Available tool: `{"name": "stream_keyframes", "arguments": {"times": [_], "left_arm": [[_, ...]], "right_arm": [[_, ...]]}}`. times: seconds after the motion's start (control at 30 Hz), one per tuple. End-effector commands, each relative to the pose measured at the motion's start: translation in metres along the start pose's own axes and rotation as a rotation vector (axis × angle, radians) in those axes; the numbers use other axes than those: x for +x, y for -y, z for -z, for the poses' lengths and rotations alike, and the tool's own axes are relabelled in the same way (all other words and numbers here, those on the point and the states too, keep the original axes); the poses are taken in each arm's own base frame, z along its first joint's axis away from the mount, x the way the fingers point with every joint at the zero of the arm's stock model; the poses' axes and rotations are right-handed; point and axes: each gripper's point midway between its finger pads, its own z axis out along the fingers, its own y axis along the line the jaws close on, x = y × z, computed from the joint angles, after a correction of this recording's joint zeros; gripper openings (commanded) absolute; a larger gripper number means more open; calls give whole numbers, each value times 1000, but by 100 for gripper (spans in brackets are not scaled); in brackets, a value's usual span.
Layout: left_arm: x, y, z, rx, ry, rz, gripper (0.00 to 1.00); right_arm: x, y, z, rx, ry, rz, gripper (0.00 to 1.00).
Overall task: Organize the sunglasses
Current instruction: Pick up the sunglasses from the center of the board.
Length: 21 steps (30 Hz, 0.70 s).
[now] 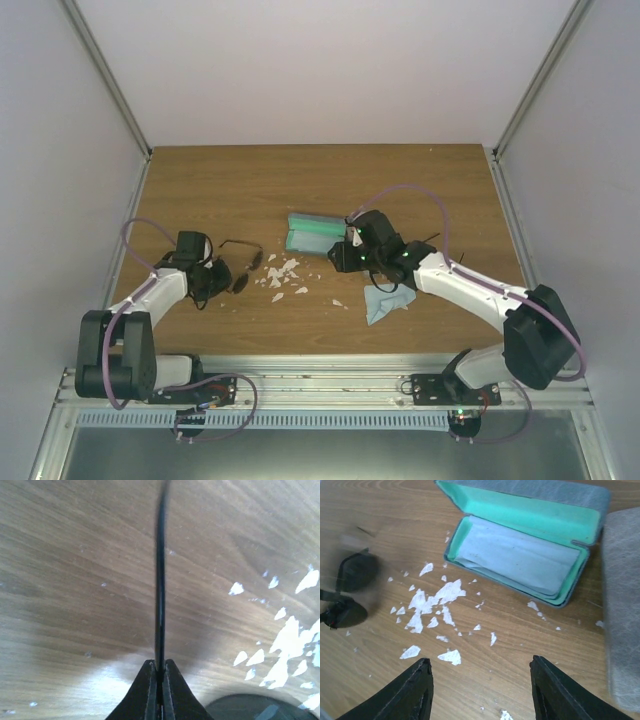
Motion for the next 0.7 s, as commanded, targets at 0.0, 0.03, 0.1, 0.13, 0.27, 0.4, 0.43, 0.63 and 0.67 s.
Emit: {"name": "stream_keyframes", "arguments": {"times": [0.0,0.03,0.1,0.13,0.27,0.4,0.43,0.63,0.67], "left_arm": [[-28,20,8,61,98,-58,0],[-30,23,9,66,105,-65,0],[-34,32,12,78,120,-84,0],[-35,38,16,83,134,-93,0],[-44,68,39,108,223,-130,0],[-47,92,63,92,311,-139,0],[-50,94,69,71,343,-132,0],[-54,115,92,66,435,-120,0],[-55,118,94,70,443,-123,0]], "right_arm": [[-3,-16,-3,-77,-23,17,53],[-2,-19,-5,-87,-32,13,53],[2,-24,-10,-96,-45,2,53],[3,-27,-12,-96,-50,-5,53],[-3,-47,-17,-107,-35,-37,54],[-19,-78,-18,-114,24,-59,57],[-24,-87,-19,-115,40,-65,58],[-61,-122,-35,-72,132,-135,62],[-66,-126,-38,-72,140,-150,62]]}}
